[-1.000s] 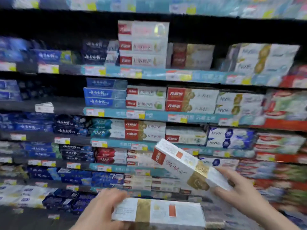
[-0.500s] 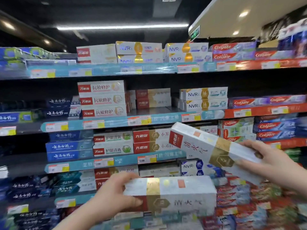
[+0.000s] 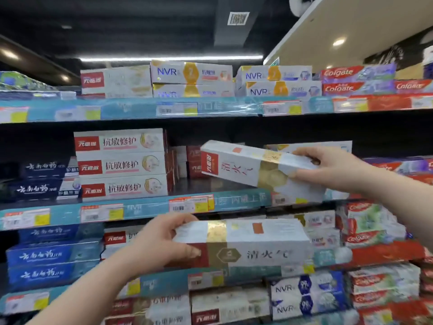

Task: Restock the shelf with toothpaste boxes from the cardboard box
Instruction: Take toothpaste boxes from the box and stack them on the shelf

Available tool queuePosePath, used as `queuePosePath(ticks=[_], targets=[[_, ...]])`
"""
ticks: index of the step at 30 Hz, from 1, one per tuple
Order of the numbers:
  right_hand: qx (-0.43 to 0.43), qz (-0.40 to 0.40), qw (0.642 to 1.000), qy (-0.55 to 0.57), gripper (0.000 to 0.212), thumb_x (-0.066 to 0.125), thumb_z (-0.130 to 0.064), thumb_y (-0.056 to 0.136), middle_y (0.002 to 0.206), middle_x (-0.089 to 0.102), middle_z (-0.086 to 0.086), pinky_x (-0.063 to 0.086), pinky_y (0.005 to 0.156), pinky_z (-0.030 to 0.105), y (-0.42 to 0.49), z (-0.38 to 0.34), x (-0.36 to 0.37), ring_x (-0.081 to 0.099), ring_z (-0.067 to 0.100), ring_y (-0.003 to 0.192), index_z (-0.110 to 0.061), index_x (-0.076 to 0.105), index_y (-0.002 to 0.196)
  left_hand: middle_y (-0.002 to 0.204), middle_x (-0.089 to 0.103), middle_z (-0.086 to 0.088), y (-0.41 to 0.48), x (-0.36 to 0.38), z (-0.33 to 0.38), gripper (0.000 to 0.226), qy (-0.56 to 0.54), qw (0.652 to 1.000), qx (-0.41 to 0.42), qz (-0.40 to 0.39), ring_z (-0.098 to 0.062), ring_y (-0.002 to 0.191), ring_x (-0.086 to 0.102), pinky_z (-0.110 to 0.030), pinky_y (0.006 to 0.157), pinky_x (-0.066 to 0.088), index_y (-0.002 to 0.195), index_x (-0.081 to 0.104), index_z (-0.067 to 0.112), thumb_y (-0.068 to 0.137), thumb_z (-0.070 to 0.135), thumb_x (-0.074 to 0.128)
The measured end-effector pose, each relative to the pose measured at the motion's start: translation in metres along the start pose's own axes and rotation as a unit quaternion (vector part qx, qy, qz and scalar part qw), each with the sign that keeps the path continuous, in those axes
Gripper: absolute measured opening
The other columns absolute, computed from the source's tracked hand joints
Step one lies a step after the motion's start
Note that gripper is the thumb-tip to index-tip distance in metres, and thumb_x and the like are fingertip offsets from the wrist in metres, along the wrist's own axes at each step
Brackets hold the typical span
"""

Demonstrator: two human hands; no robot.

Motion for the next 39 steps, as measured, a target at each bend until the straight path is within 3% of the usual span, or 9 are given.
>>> queuePosePath(ticks=[5, 9, 13, 18, 24, 27, 31, 35, 39], targets=[[-0.029, -0.054, 0.998, -0.027, 0.053, 0.064, -0.040, 0.079, 0.112, 0.054, -0.002, 0.045, 0.081, 0.029, 0.077, -0.011, 0.031, 0.053, 0.017, 0.098, -0.023, 0.048, 0.126, 0.103, 0.061, 0.008, 0.028, -0.011, -0.005, 0.050, -0.016, 1.000, -0.015, 0.003, -0.007, 0.085, 0.065, -0.021, 0.068, 0.055, 0.104, 0.055, 0.040, 0.067, 0.018, 0.079], [-0.052, -0.097, 0.994, -0.026, 0.057, 0.064, -0.038, 0.080, 0.110, 0.048, -0.001, 0.042, 0.079, 0.027, 0.122, -0.012, 0.057, 0.050, 0.017, 0.096, -0.021, 0.043, 0.131, 0.104, 0.062, 0.010, 0.040, -0.022, -0.008, 0.047, -0.035, 0.999, -0.021, 0.030, -0.009, 0.085, 0.067, -0.031, 0.076, 0.057, 0.095, 0.059, 0.045, 0.064, 0.018, 0.081], [-0.084, -0.154, 0.984, -0.015, 0.049, 0.065, -0.035, 0.080, 0.111, 0.053, -0.001, 0.041, 0.081, 0.027, 0.157, -0.004, 0.077, 0.052, 0.016, 0.098, -0.021, 0.049, 0.124, 0.094, 0.067, 0.009, 0.049, -0.029, -0.006, 0.048, -0.031, 0.998, -0.035, 0.045, -0.014, 0.081, 0.068, -0.042, 0.071, 0.059, 0.093, 0.061, 0.050, 0.053, 0.033, 0.083], [-0.108, -0.201, 0.974, -0.006, 0.045, 0.065, -0.030, 0.082, 0.117, 0.054, 0.001, 0.039, 0.085, 0.024, 0.185, 0.004, 0.087, 0.051, 0.014, 0.101, -0.018, 0.053, 0.124, 0.087, 0.071, 0.008, 0.067, -0.028, -0.009, 0.044, -0.022, 0.996, -0.051, 0.074, -0.008, 0.075, 0.070, -0.024, 0.061, 0.055, 0.098, 0.061, 0.039, 0.065, 0.016, 0.080], [-0.080, -0.260, 0.961, -0.042, 0.050, 0.057, -0.034, 0.088, 0.134, 0.049, 0.005, 0.035, 0.103, 0.032, 0.194, 0.015, 0.103, 0.047, 0.020, 0.120, -0.017, 0.045, 0.133, 0.100, 0.065, 0.008, 0.082, -0.020, -0.010, 0.048, 0.010, 0.994, -0.072, 0.082, -0.005, 0.079, 0.068, -0.025, 0.064, 0.056, 0.103, 0.057, 0.041, 0.066, 0.021, 0.080], [-0.059, -0.278, 0.958, -0.044, 0.053, 0.053, -0.035, 0.090, 0.141, 0.044, 0.003, 0.030, 0.106, 0.033, 0.193, 0.019, 0.111, 0.042, 0.021, 0.127, -0.018, 0.038, 0.139, 0.093, 0.069, 0.007, 0.085, -0.019, -0.011, 0.047, 0.013, 0.993, -0.080, 0.090, -0.007, 0.078, 0.068, -0.029, 0.067, 0.058, 0.103, 0.057, 0.042, 0.066, 0.021, 0.079], [-0.054, -0.282, 0.956, -0.058, 0.050, 0.052, -0.033, 0.091, 0.139, 0.047, 0.004, 0.032, 0.105, 0.033, 0.194, 0.018, 0.114, 0.044, 0.022, 0.125, -0.018, 0.041, 0.137, 0.088, 0.068, 0.026, 0.089, -0.019, -0.011, 0.045, 0.005, 0.993, -0.071, 0.091, -0.005, 0.076, 0.069, -0.030, 0.070, 0.058, 0.098, 0.058, 0.044, 0.068, 0.018, 0.078], [-0.047, -0.273, 0.959, -0.066, 0.060, 0.058, -0.035, 0.087, 0.143, 0.044, 0.005, 0.032, 0.104, 0.033, 0.193, 0.015, 0.114, 0.042, 0.023, 0.128, -0.017, 0.036, 0.140, 0.085, 0.073, 0.010, 0.095, -0.020, -0.009, 0.046, -0.001, 0.992, -0.078, 0.098, -0.009, 0.075, 0.071, -0.039, 0.071, 0.059, 0.099, 0.057, 0.044, 0.067, 0.021, 0.079], [-0.065, -0.193, 0.979, -0.015, 0.055, 0.052, -0.036, 0.091, 0.147, 0.038, 0.004, 0.029, 0.105, 0.032, 0.190, 0.010, 0.092, 0.038, 0.022, 0.133, -0.017, 0.036, 0.140, 0.092, 0.070, 0.010, 0.105, -0.023, -0.003, 0.043, -0.001, 0.994, -0.052, 0.096, -0.004, 0.079, 0.068, -0.027, 0.076, 0.056, 0.096, 0.057, 0.045, 0.066, 0.023, 0.079]])
Point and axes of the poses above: each hand's wrist, its own y-axis towards the middle knuckle, its own x-axis out of the palm, z = x × y, the point moved 2 cm from there along y, towards the middle knuckle
